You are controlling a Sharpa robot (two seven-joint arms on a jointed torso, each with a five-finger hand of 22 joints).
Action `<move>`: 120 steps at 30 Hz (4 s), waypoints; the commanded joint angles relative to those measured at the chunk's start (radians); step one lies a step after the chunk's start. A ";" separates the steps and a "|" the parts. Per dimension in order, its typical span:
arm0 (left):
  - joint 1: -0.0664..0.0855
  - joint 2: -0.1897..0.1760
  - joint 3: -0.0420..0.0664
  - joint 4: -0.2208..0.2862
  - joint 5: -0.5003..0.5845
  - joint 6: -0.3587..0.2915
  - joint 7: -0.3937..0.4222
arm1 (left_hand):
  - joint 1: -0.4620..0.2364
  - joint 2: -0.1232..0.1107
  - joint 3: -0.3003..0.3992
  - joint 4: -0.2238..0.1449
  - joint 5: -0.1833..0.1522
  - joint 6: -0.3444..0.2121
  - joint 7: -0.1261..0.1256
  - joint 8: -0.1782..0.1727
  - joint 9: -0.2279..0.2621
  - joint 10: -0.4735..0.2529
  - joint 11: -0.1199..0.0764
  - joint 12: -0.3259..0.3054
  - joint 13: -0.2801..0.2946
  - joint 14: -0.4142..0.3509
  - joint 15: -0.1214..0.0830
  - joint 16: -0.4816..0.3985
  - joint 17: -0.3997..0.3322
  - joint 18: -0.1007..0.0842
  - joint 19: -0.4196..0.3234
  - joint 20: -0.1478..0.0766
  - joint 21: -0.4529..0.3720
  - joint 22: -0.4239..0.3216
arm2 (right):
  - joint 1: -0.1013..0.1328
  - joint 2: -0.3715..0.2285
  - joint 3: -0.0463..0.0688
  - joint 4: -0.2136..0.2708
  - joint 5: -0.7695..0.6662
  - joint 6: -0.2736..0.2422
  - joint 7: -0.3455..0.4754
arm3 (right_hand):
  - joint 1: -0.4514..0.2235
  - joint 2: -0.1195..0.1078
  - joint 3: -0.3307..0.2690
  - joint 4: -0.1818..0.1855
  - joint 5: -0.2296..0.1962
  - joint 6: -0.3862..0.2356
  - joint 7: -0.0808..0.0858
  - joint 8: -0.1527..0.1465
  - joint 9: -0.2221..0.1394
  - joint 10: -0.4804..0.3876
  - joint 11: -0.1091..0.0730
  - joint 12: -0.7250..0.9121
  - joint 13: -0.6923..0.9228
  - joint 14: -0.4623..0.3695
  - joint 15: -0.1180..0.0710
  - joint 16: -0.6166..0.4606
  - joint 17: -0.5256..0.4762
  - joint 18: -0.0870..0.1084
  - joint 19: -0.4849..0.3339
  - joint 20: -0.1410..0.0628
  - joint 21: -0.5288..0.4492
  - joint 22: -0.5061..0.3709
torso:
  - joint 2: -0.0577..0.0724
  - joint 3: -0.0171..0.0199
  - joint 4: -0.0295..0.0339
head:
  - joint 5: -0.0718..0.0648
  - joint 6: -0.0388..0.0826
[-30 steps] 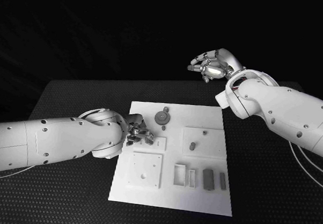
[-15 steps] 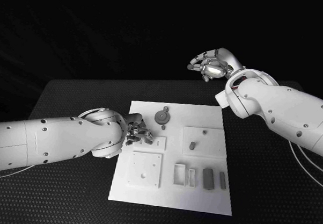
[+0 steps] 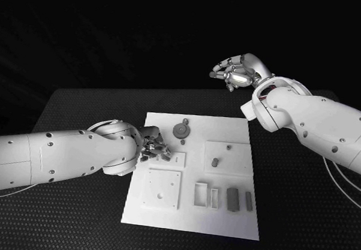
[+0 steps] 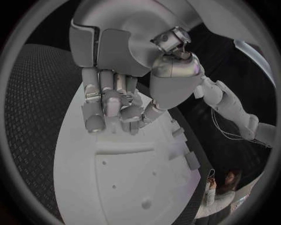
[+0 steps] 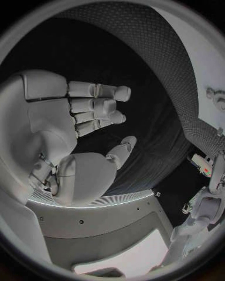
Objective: Assemble the parts on the task board
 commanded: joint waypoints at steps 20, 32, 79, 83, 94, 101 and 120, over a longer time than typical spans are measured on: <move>-0.001 0.012 -0.001 -0.006 -0.013 0.035 -0.018 | 0.015 0.014 0.019 0.001 -0.010 0.174 -0.043 0.011 0.018 -0.017 -0.028 0.005 -0.001 -0.029 -0.033 0.008 -0.001 0.018 0.005 0.005 0.006 0.018 | 0.000 -0.004 0.001 0.003 0.005 0.010 0.006 | -0.011 0.002 0.001 0.006 0.004 -0.001 0.005 -0.004 -0.002 -0.006 0.000 0.005 -0.001 -0.008 -0.001 -0.004 0.001 0.012 -0.006 -0.004 -0.004 0.019 | 0.000 0.0008 0.0003 | -0.002 -0.001; -0.001 0.017 -0.001 -0.012 -0.013 0.036 -0.016 | -0.057 -0.039 -0.030 0.038 -0.022 0.176 -0.046 0.016 0.026 -0.016 -0.031 0.006 -0.002 -0.028 -0.035 0.010 -0.003 0.021 0.006 0.005 0.006 0.018 | 0.000 -0.005 0.001 0.004 0.005 0.011 0.006 | -0.011 0.002 0.002 0.006 0.004 -0.001 0.005 -0.005 -0.002 -0.006 0.000 0.005 -0.001 -0.008 -0.001 -0.004 0.001 0.012 -0.006 -0.004 -0.004 0.019 | 0.000 0.0003 0.0004 | -0.004 0.000; 0.000 -0.015 0.041 -0.012 0.071 0.000 0.026 | -0.150 -0.154 -0.036 0.174 -0.235 0.164 -0.050 0.014 0.034 -0.023 -0.037 0.004 -0.007 -0.034 -0.047 0.010 -0.006 0.036 0.001 -0.001 -0.005 0.017 | -0.001 -0.008 0.001 0.000 0.009 0.015 0.006 | -0.013 0.001 0.002 0.007 0.004 -0.002 0.005 -0.005 -0.002 -0.007 0.000 0.006 -0.001 -0.008 -0.001 -0.005 0.002 0.012 -0.006 -0.004 -0.004 0.019 | 0.000 -0.0009 0.0014 | -0.009 0.006; 0.000 -0.032 0.078 -0.018 0.088 -0.010 0.039 | -0.132 -0.160 -0.033 0.170 -0.235 0.135 -0.042 0.000 0.031 -0.042 -0.030 -0.005 -0.010 -0.050 -0.044 0.000 -0.009 0.039 -0.014 -0.003 -0.015 0.015 | -0.001 -0.011 0.001 -0.001 0.009 0.014 0.005 | -0.013 0.002 0.002 0.007 0.004 -0.002 0.005 -0.005 -0.002 -0.007 0.000 0.006 -0.001 -0.008 -0.001 -0.005 0.002 0.012 -0.006 -0.004 -0.004 0.019 | -0.001 -0.0010 0.0017 | -0.009 0.011; 0.042 -0.074 0.111 -0.111 0.180 -0.108 0.123 | 0.030 -0.145 0.024 0.053 -0.217 -0.060 0.060 -0.100 -0.013 -0.231 0.078 -0.230 -0.143 -0.214 0.065 -0.236 -0.133 -0.002 -0.213 0.053 -0.217 -0.092 | -0.002 -0.011 0.000 -0.029 0.016 0.015 0.008 | -0.012 0.002 0.003 0.007 0.004 -0.002 0.005 -0.005 -0.003 -0.007 0.000 0.006 -0.002 -0.008 -0.001 -0.005 0.002 0.012 -0.006 -0.004 -0.004 0.019 | 0.000 -0.0015 0.0010 | -0.005 0.031; 0.047 -0.081 0.111 -0.175 0.129 -0.065 0.107 | 0.028 -0.159 0.012 0.040 -0.201 -0.081 0.079 -0.107 -0.038 -0.204 0.094 -0.360 -0.242 -0.202 0.097 -0.336 -0.184 -0.002 -0.208 0.082 -0.306 -0.174 | -0.008 -0.012 0.000 -0.043 0.018 0.016 0.009 | -0.011 0.003 0.004 0.006 0.004 -0.003 0.005 -0.005 -0.003 -0.007 0.000 0.006 -0.002 -0.008 -0.001 -0.005 0.002 0.012 -0.006 -0.005 -0.004 0.019 | 0.001 -0.0015 0.0021 | -0.002 0.040; 0.051 0.002 0.109 -0.304 -0.020 0.141 0.013 | -0.114 -0.201 -0.058 0.181 -0.233 -0.089 0.072 -0.111 -0.075 -0.162 0.085 -0.367 -0.238 -0.181 0.083 -0.325 -0.149 0.010 -0.175 0.071 -0.316 -0.172 | -0.014 -0.004 0.000 -0.048 0.018 0.018 0.009 | -0.010 0.005 0.004 0.006 0.004 -0.004 0.005 -0.005 -0.003 -0.007 0.000 0.006 -0.002 -0.008 -0.001 -0.004 0.002 0.012 -0.006 -0.005 -0.003 0.019 | 0.001 -0.0016 -0.0001 | 0.008 0.044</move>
